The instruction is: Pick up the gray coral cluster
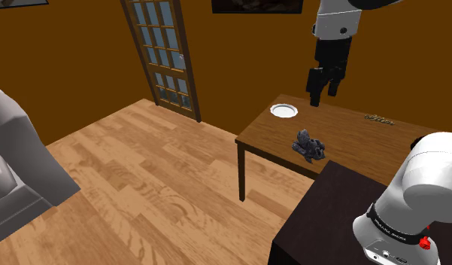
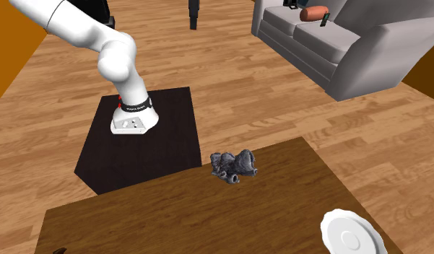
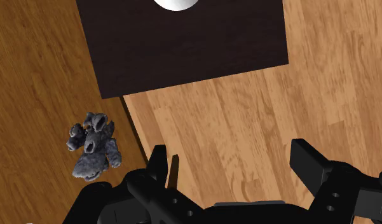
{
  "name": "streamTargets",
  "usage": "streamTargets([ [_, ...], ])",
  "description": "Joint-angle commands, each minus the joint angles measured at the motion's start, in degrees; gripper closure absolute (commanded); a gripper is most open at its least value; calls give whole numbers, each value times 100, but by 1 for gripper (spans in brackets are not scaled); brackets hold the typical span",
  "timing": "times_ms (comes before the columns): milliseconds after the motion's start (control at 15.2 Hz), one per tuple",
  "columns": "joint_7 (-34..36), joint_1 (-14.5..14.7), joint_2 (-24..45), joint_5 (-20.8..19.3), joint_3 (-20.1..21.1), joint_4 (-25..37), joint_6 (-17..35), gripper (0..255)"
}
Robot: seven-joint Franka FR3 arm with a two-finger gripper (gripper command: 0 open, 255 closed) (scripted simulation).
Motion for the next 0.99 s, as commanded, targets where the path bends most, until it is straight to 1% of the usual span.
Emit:
streamTargets([
  [0,0,0,0,0,0,0,0,0],
  [462,-530,-255,147,-467,-483,-973,1182,0],
  [924,-1032,-546,755,-922,-1032,-1607,2519,0],
])
